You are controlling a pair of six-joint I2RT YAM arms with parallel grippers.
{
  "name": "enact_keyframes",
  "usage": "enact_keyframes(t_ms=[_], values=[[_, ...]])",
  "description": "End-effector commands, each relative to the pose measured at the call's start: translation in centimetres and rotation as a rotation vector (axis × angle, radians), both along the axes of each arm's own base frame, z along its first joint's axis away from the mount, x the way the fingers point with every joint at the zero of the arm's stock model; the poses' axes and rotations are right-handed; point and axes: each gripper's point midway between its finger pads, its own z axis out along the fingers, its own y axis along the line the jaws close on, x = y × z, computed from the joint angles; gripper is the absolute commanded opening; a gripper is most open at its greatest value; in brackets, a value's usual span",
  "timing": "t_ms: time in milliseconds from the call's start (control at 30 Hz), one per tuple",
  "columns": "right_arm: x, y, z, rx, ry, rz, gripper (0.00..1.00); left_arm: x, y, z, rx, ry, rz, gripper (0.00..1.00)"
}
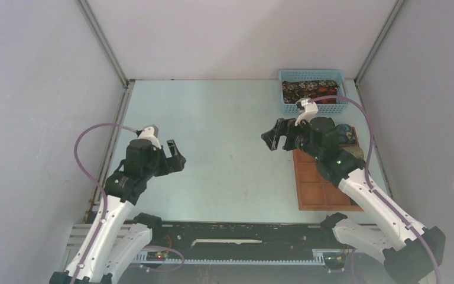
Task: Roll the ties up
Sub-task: Pick up the tie from the bin.
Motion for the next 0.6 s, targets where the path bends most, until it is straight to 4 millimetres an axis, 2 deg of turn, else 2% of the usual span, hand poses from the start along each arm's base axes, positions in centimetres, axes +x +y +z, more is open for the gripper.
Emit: enact_keyframes(t_ms=[0, 233, 367, 433, 567], values=[[0.7, -0.3, 2.2, 0.042, -0.07, -0.033, 1.0, 0.4, 0.1, 1.9, -0.009, -0.066, -0.001, 1.0], [1.8, -1.7, 3.9, 0.004, -0.125, -0.104, 1.0, 0.4, 0.3, 1.9, -0.001, -0.063, 0.011, 1.0], [3.2, -2.7, 4.9, 0.001, -0.115, -0.16, 1.0, 0.1, 0.9, 2.4, 0.009, -0.088, 0.04, 1.0], [4.2, -3.3, 6.3, 0.01, -0.115, -0.187, 1.0, -0.1, 1.0, 2.8, 0.0, -0.098, 0.049, 1.0], [6.3, -4.5, 7.6, -0.012, -0.091, -0.24, 1.0, -0.7, 0.8, 2.9, -0.015, -0.086, 0.047, 1.0]])
